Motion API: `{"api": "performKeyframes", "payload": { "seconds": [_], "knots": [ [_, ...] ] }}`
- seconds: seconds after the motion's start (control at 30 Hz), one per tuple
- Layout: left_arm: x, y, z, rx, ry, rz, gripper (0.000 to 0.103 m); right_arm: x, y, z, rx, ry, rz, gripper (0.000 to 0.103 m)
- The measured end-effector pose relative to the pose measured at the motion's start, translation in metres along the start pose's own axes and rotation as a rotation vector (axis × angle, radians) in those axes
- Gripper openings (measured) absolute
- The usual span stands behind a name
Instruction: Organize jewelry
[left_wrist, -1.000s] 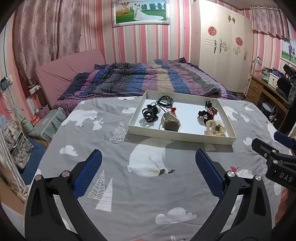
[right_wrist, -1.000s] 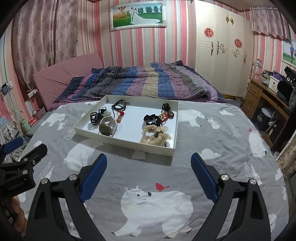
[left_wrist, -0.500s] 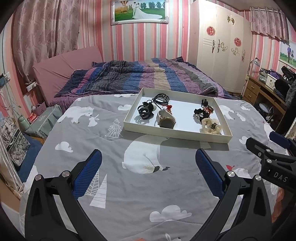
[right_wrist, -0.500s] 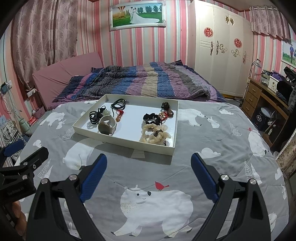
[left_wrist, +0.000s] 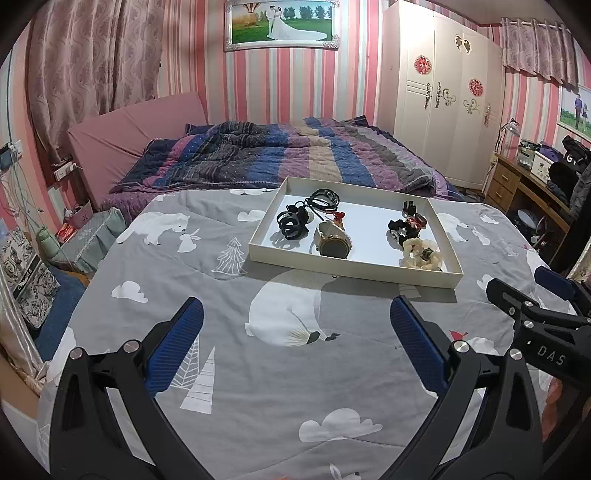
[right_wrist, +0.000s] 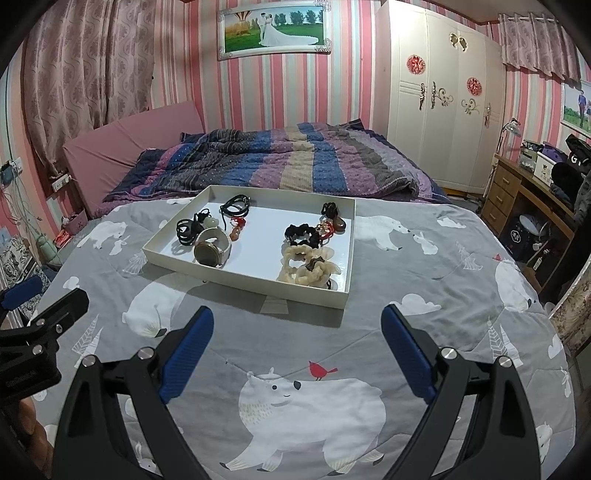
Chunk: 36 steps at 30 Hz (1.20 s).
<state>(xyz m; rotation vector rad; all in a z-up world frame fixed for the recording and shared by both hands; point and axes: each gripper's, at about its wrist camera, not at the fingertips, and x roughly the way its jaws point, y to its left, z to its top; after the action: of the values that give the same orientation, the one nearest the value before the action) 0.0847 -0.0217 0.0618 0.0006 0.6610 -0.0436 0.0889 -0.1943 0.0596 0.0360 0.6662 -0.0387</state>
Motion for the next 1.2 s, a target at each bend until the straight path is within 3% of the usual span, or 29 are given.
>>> {"api": "performKeyframes", "payload": {
  "seconds": [1.2],
  "knots": [
    [-0.0012,0.0010,-0.0003,0.006,-0.008,0.036,0.100,-0.0021,-0.0002,0.0031,0.017,-0.006,-0.013,0.092]
  ]
}}
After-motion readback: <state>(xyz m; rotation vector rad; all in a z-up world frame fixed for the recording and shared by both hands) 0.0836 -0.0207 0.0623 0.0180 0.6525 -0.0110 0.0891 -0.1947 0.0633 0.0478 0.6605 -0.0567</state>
